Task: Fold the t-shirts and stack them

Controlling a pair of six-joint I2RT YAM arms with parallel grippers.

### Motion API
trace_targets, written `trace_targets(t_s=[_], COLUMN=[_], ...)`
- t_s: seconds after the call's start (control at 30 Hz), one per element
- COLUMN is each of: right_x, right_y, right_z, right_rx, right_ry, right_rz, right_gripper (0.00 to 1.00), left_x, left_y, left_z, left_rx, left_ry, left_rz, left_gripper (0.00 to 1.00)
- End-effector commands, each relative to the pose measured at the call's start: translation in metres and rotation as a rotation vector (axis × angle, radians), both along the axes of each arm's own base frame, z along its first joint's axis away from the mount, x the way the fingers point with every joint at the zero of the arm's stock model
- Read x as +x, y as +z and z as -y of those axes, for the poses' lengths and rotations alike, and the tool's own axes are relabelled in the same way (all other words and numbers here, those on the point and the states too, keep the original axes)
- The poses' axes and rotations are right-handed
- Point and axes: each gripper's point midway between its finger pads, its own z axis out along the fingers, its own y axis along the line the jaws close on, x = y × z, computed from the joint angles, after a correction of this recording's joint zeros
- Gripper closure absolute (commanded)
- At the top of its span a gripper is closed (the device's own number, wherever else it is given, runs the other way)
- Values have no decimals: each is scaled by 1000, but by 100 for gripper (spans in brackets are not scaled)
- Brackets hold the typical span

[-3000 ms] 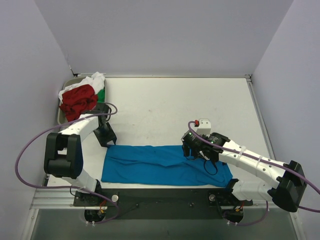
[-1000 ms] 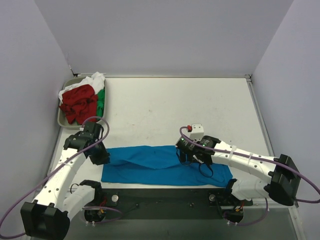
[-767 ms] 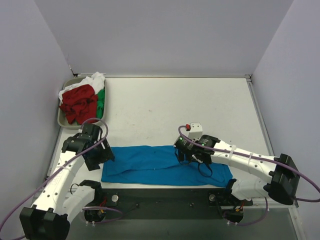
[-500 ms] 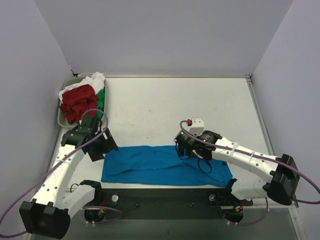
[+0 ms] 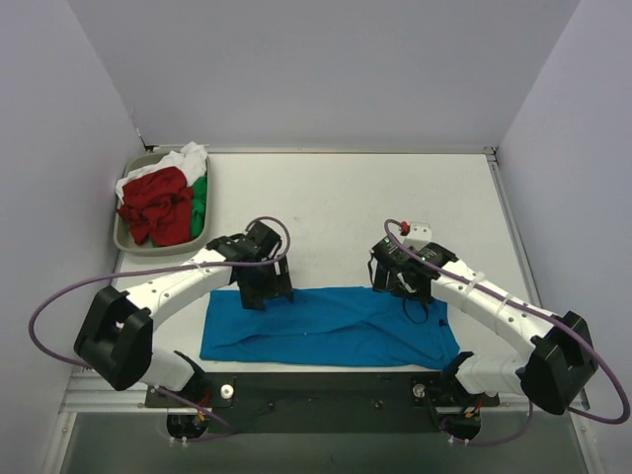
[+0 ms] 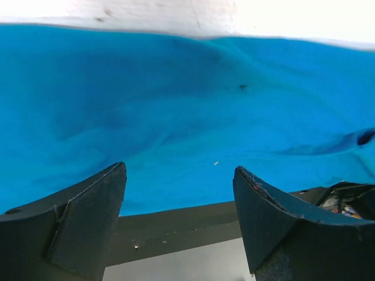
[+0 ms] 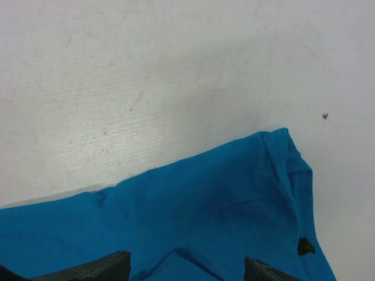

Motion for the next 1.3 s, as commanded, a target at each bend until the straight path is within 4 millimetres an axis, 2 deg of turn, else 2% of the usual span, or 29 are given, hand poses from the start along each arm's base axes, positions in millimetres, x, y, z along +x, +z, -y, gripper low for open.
trace_targets(t_s=[0.0,0.2,0.47,0.7,0.9,1.07,1.27], right_x=[-22,-39,-43,-33,-27,-18,9], right_y=[-19,-31,-52,-70,-87,-102,-104], right_z=[22,34,43,33,37,43,48], right_rx=[-39,-39,-98,-69,-84,-92,-85], right_ry=[-50,-104,-162,-166,-178,-197,-211], right_rz=[-79,-114,-183,-221,-279,-329,-338], right_gripper=[23,23,23,23,23,23,24], left_x=[5,-10,8,29,39,48,66], left_y=[-3,-33,-49,-60,-65,-73,-76], left_z=[21,1,-16,-35,-42,-37,-29], left_rx=[-24,56,125,139,158,164,152], left_ry=[11,32,69,120,126,124,129], left_rz=[25,-32,-63,-81,-93,-112,-118], left_gripper=[16,16,16,16,16,16,17])
